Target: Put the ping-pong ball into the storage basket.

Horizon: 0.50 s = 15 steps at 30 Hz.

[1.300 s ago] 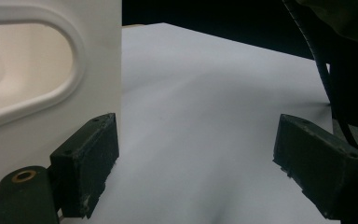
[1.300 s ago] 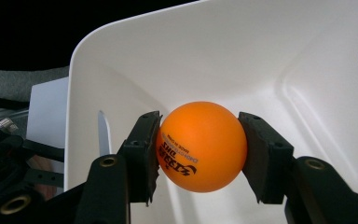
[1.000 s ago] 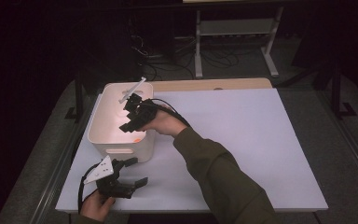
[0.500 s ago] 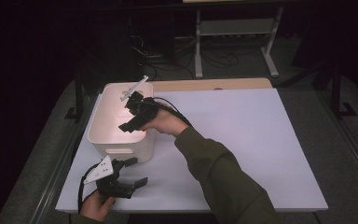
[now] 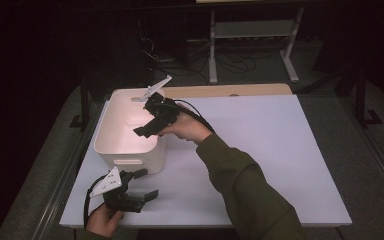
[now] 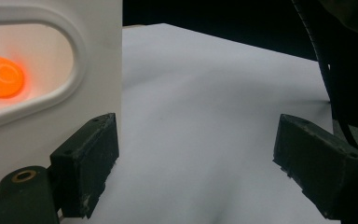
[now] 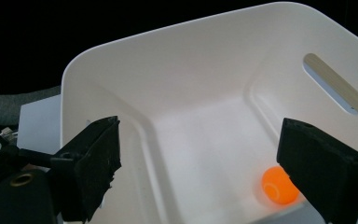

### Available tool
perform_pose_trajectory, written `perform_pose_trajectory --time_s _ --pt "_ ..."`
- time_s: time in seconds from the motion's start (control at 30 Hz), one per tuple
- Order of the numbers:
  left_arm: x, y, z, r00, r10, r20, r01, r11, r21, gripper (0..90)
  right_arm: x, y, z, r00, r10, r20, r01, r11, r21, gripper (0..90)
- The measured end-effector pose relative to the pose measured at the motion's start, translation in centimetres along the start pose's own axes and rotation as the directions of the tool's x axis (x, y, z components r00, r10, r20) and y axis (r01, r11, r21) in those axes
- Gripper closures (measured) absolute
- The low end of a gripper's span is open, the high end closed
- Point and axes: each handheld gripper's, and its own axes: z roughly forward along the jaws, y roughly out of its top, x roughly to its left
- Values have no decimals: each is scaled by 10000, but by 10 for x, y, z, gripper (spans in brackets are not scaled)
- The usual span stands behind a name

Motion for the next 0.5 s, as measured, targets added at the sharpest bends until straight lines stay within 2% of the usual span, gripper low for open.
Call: perform_pose_trajectory --time_s 0.1,0.5 --pt "0 0 0 10000 1 -1 -1 10000 -4 139 -3 -4 -5 9998 158 78 -158 9999 -10 126" --pt "1 0 0 10000 -47 -19 47 10000 52 139 -11 -19 -23 9990 301 340 -295 9994 -179 126"
